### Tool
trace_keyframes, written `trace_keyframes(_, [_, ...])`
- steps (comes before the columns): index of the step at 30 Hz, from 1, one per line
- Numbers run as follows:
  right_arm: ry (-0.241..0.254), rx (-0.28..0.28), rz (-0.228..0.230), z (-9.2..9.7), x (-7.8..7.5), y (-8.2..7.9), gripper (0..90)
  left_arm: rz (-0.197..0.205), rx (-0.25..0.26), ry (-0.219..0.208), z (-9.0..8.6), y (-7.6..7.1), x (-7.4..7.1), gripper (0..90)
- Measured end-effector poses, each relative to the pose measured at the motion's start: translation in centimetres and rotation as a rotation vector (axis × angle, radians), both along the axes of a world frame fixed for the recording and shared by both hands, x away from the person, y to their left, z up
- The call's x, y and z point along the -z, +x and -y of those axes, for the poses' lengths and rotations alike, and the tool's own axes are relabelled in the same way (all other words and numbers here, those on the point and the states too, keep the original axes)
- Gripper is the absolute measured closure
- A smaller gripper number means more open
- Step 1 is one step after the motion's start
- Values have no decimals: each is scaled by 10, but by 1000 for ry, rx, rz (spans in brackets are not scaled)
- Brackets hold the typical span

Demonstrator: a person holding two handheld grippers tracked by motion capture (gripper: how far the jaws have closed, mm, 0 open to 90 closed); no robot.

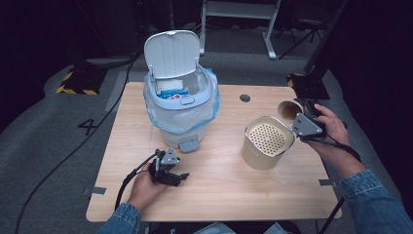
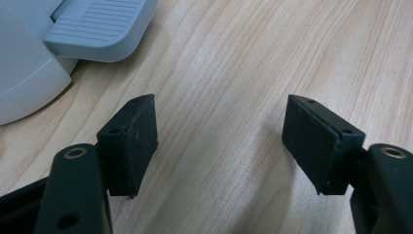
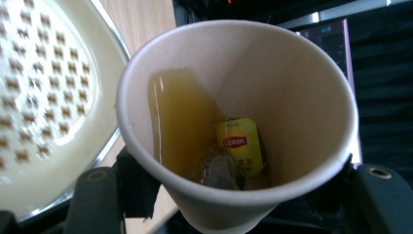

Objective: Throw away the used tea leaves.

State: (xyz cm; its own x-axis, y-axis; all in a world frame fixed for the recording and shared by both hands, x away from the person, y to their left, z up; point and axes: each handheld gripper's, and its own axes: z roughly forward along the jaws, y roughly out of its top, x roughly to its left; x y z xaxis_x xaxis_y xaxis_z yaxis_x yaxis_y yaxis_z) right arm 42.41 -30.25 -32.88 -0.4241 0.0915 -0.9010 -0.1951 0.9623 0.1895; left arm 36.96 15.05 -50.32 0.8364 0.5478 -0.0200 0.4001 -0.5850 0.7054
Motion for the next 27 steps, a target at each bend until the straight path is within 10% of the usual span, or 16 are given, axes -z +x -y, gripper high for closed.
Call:
trace_keyframes(8, [-250,-11,146,-9,13,-7,357,0,-1,0,0,0,0,292])
trace_keyframes(27, [-654,-49,428,-27,24,-19,355,0,-1,0,0,0,0,292])
